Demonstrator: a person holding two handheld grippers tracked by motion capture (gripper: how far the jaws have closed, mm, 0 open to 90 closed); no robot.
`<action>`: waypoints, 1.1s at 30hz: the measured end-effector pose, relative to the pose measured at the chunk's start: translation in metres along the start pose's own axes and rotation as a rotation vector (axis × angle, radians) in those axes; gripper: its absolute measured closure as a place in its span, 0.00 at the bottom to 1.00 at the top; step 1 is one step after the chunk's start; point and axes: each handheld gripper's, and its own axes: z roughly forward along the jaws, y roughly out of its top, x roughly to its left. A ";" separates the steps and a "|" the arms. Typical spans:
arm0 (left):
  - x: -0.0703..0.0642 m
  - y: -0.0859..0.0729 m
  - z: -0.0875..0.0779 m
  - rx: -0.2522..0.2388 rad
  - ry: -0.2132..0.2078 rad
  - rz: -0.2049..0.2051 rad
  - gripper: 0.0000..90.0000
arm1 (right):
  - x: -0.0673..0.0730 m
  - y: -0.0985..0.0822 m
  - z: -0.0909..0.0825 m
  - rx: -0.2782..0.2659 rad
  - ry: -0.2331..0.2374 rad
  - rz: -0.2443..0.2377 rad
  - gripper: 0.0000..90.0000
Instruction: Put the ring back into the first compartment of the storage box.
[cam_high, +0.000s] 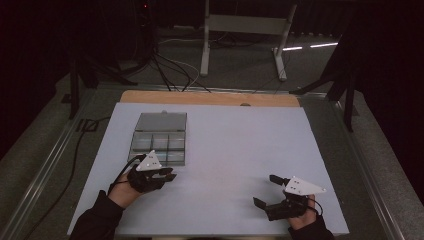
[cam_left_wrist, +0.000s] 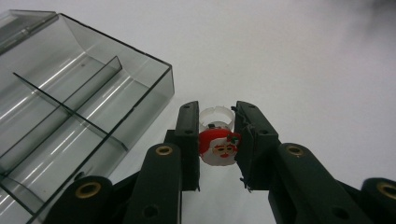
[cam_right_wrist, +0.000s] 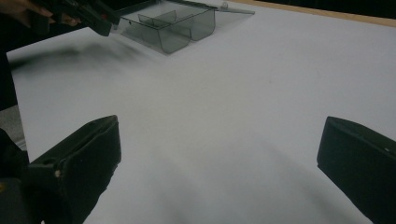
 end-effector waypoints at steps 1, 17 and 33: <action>0.000 0.000 -0.001 -0.003 0.000 0.003 0.81 | 0.000 0.000 0.000 0.001 0.000 0.000 0.00; 0.012 0.005 -0.012 -0.043 0.026 -0.021 0.81 | 0.000 0.000 0.000 0.002 0.000 0.000 0.00; 0.026 0.004 -0.024 -0.069 0.063 -0.055 0.81 | 0.000 0.000 0.000 0.001 -0.001 0.001 0.00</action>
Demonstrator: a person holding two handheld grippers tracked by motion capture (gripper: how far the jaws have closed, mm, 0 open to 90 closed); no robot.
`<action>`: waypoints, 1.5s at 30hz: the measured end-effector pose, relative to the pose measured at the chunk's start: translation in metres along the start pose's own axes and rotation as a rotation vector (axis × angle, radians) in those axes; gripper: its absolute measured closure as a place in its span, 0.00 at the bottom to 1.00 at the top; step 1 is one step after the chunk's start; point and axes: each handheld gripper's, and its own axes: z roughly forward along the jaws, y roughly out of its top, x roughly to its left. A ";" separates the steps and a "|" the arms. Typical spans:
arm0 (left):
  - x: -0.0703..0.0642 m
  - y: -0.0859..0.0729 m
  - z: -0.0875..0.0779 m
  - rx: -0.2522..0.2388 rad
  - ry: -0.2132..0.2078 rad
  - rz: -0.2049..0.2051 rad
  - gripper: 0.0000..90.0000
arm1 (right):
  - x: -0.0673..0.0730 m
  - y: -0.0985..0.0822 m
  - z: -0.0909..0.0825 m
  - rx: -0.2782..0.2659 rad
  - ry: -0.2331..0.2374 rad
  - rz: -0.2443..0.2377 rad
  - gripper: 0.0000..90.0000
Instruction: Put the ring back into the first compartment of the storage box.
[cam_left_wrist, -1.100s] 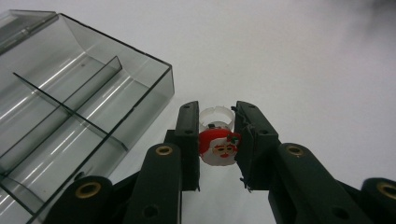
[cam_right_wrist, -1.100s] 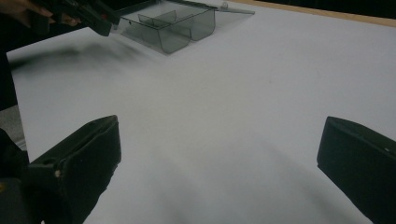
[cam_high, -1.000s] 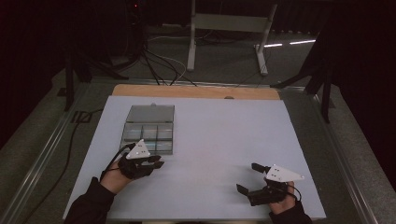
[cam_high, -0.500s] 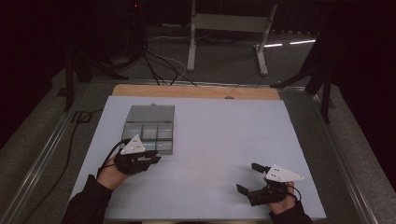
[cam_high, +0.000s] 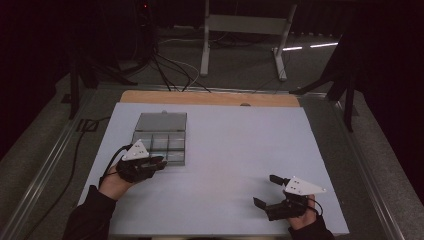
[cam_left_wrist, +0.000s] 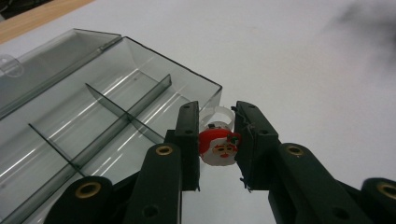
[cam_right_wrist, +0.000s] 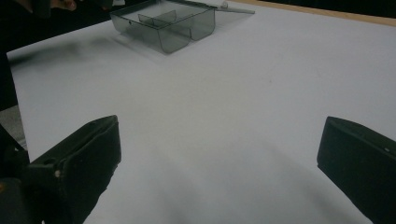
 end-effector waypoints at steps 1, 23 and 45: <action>0.001 0.000 -0.001 0.001 0.007 -0.001 0.81 | 0.000 0.000 0.000 0.000 0.000 0.000 0.00; 0.034 0.000 -0.024 -0.064 0.096 -0.075 0.81 | 0.000 0.000 0.001 0.002 0.000 0.002 0.00; 0.067 -0.007 -0.023 -0.101 0.169 -0.162 0.81 | 0.000 -0.001 0.001 0.005 0.000 0.003 0.00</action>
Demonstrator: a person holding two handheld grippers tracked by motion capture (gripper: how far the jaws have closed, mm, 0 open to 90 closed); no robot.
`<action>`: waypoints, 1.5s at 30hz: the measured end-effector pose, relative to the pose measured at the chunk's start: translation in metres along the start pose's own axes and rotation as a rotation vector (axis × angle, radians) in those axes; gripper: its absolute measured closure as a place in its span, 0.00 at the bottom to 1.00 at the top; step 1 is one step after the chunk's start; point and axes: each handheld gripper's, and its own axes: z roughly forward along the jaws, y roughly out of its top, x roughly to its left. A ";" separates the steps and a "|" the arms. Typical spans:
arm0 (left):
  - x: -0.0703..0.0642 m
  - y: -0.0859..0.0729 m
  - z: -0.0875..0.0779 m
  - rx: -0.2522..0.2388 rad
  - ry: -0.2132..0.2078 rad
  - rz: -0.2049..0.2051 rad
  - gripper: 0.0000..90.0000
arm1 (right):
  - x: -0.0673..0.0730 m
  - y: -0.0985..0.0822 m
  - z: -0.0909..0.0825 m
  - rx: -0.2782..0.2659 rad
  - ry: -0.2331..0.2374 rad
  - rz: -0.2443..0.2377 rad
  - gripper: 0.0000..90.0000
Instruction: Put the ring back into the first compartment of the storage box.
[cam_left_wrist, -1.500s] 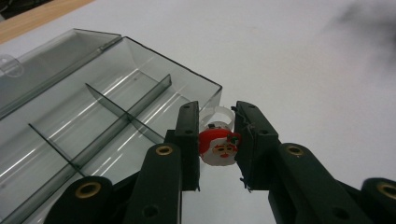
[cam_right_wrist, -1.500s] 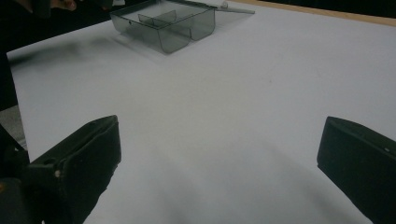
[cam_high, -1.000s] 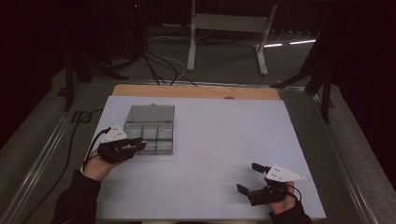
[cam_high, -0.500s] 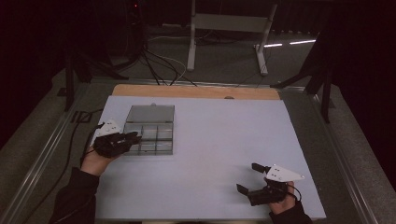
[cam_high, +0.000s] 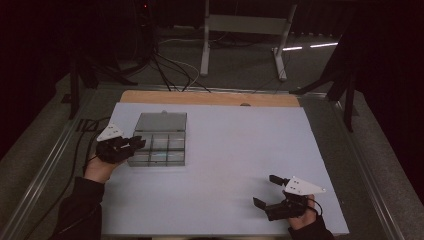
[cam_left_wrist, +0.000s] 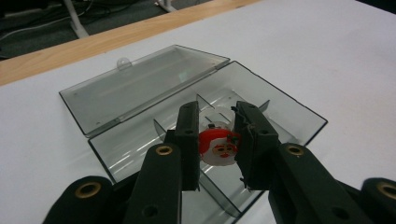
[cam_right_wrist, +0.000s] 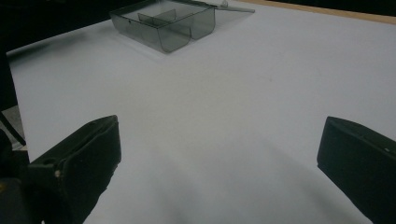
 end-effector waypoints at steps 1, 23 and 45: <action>0.001 0.000 0.000 -0.002 0.005 -0.006 0.81 | 0.000 0.000 0.000 0.000 -0.001 0.001 0.00; 0.022 0.001 0.010 -0.014 0.034 -0.052 0.81 | -0.001 0.000 0.000 -0.003 -0.006 0.002 0.00; 0.032 -0.006 0.027 0.010 0.055 -0.068 0.81 | -0.001 -0.001 0.001 0.006 -0.004 0.004 0.00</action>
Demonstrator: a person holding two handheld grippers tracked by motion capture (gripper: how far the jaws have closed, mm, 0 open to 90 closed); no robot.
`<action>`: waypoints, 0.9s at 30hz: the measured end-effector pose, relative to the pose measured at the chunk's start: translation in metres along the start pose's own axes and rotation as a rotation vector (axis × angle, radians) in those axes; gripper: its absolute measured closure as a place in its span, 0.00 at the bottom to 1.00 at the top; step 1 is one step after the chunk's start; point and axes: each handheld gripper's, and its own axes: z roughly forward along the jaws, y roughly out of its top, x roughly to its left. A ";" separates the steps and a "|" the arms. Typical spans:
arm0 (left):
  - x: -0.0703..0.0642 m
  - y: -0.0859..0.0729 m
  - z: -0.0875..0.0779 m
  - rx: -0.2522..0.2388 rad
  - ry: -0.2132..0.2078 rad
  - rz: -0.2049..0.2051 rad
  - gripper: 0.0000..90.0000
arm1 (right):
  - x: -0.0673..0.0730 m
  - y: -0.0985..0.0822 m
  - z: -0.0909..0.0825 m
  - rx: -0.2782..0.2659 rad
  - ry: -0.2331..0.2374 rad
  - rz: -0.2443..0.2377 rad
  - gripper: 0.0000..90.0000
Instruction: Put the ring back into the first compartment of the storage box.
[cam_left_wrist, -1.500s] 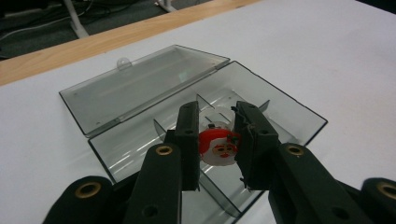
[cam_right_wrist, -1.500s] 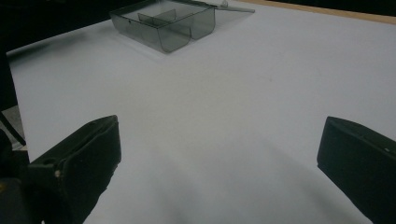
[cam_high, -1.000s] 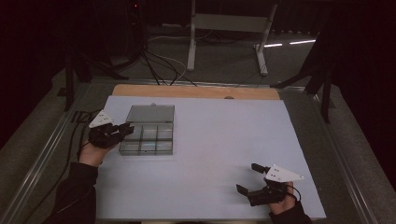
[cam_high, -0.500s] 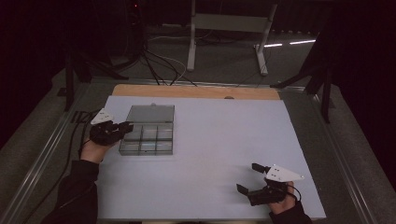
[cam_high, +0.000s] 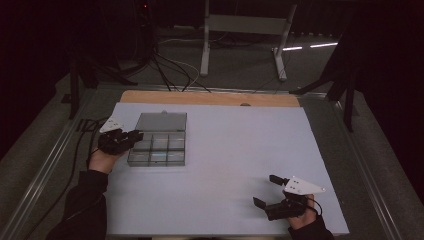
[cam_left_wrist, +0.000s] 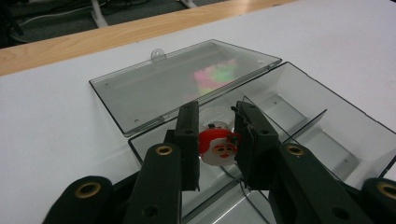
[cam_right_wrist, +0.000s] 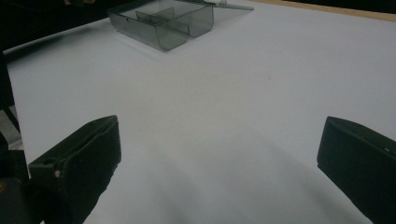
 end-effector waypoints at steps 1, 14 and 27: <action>0.000 0.000 0.001 0.001 0.001 -0.001 0.81 | 0.000 0.000 0.000 -0.001 0.000 0.001 0.00; 0.001 -0.004 0.008 0.042 0.003 0.003 0.81 | 0.000 0.000 0.000 -0.002 0.001 0.001 0.00; -0.001 -0.008 0.014 0.096 0.033 0.009 0.81 | 0.000 0.000 -0.001 -0.003 0.001 0.002 0.00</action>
